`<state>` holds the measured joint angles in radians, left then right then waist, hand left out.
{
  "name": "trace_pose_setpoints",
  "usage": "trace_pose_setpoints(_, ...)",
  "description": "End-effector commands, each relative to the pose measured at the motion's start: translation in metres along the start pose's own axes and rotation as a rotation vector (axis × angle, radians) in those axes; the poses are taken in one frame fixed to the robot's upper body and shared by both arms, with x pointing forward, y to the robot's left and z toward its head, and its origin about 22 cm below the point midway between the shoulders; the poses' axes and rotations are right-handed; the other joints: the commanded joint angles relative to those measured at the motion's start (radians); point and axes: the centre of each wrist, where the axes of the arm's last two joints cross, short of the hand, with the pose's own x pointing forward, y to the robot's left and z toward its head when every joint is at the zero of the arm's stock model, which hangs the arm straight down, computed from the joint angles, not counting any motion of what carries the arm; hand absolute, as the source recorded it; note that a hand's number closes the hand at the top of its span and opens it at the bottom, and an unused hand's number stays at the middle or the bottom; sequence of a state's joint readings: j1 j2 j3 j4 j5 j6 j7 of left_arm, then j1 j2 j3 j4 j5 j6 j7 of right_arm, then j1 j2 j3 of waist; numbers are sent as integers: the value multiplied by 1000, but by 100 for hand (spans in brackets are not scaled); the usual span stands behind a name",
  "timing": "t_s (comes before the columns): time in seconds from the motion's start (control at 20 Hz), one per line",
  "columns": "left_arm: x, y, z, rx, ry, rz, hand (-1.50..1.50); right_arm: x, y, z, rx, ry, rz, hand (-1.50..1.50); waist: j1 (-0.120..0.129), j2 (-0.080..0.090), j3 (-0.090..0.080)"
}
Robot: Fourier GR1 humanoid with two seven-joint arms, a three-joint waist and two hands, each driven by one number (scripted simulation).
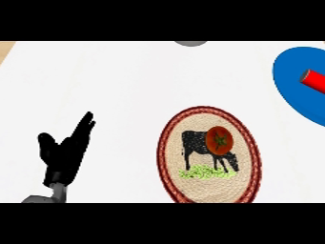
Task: Pick the can from the placemat and place it in the plate
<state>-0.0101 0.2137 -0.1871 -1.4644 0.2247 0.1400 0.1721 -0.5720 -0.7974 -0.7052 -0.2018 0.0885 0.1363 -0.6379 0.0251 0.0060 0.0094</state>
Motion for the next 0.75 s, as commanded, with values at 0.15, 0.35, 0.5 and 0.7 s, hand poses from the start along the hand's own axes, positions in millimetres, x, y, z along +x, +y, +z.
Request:
trace_pose_setpoints(0.15, -15, 3, 3, -9, 72, -1, 0, -7, -35, 17, 95, 2, 85, -150, -6, 1, -7)
trace_pose_setpoints(0.35, -14, 0, -8, 29, 75, 6, 0, -24, -45, 38, 115, 13, 120, -150, -21, -3, -8)
trace_pose_setpoints(0.5, -9, 10, -2, 28, 78, 10, 0, -41, -39, 54, 137, 36, 146, -150, -20, -4, -9)
trace_pose_setpoints(0.7, -22, 12, -7, 25, 82, 1, 0, -39, -42, 54, 111, 27, 149, -150, -22, -4, -9)
